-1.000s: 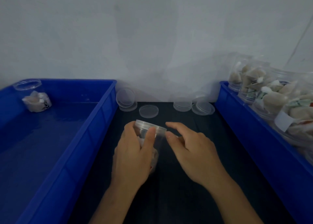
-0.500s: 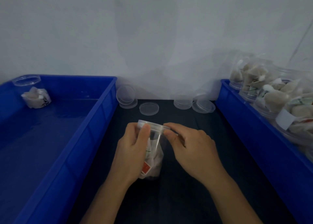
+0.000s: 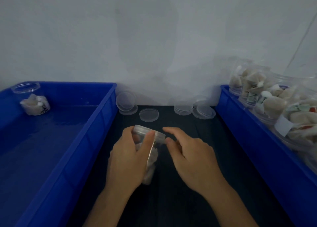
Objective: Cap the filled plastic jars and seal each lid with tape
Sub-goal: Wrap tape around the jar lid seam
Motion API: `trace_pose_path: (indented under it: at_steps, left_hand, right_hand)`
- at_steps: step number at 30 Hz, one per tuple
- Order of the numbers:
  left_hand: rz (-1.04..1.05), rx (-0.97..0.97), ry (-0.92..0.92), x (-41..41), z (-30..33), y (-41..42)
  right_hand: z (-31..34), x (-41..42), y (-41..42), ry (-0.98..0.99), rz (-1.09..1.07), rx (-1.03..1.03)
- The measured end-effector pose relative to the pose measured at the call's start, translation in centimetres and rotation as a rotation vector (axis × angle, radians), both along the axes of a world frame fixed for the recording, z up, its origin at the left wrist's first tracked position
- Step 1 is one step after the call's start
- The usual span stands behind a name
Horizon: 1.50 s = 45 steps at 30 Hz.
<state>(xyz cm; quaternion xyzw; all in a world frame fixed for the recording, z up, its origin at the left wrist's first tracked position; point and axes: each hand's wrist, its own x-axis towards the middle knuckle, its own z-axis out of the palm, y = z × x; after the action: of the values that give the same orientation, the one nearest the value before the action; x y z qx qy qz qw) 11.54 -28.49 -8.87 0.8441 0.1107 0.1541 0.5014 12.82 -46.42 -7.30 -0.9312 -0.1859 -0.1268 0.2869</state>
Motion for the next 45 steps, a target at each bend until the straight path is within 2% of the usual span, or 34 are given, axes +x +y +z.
trace_pose_path:
  at_steps: [8, 11, 13, 18, 22, 25, 33, 36, 39, 42, 45]
  left_hand:
    - [-0.130, -0.292, -0.071, -0.5, -0.4, 0.0]
    - [-0.181, -0.333, -0.042, -0.4, -0.4, 0.3]
    - [-0.174, -0.288, -0.036, -0.4, -0.3, 0.3]
    - [0.056, 0.057, -0.088, -0.7, -0.1, -0.9]
    - [0.046, 0.187, -0.029, -1.0, -0.5, -2.0]
    - [0.013, 0.070, -0.054, -0.7, -0.4, -1.4]
    - [-0.056, -0.193, -0.145, -0.9, -0.4, -0.6]
    - [-0.099, -0.314, -0.142, -0.9, -0.8, -0.6]
    - [-0.139, -0.339, -0.113, -0.6, -0.8, -0.3]
    - [-0.145, -0.248, -0.103, -0.6, -0.6, -0.2]
    - [-0.009, 0.084, -0.095, -0.9, -0.6, -0.5]
  right_hand:
    - [-0.5, 0.5, -0.5, 0.120, 0.049, 0.030]
    - [-0.4, 0.4, 0.0, 0.133, 0.054, 0.081]
    - [-0.3, 0.3, 0.2, 0.117, 0.033, 0.084]
    - [-0.4, -0.2, 0.6, 0.017, -0.014, 0.065]
    - [-0.5, -0.4, 1.1, 0.015, 0.014, 0.101]
    - [-0.4, -0.1, 0.1, 0.109, 0.070, 0.153]
    - [0.2, 0.5, -0.8, 0.081, 0.031, 0.014]
    - [0.0, 0.6, -1.1, 0.097, 0.053, 0.040]
    - [-0.3, 0.6, -1.0, 0.116, 0.072, 0.099]
    - [-0.4, 0.5, -0.4, 0.079, 0.050, 0.135]
    - [-0.3, 0.2, -0.1, 0.046, 0.016, 0.127]
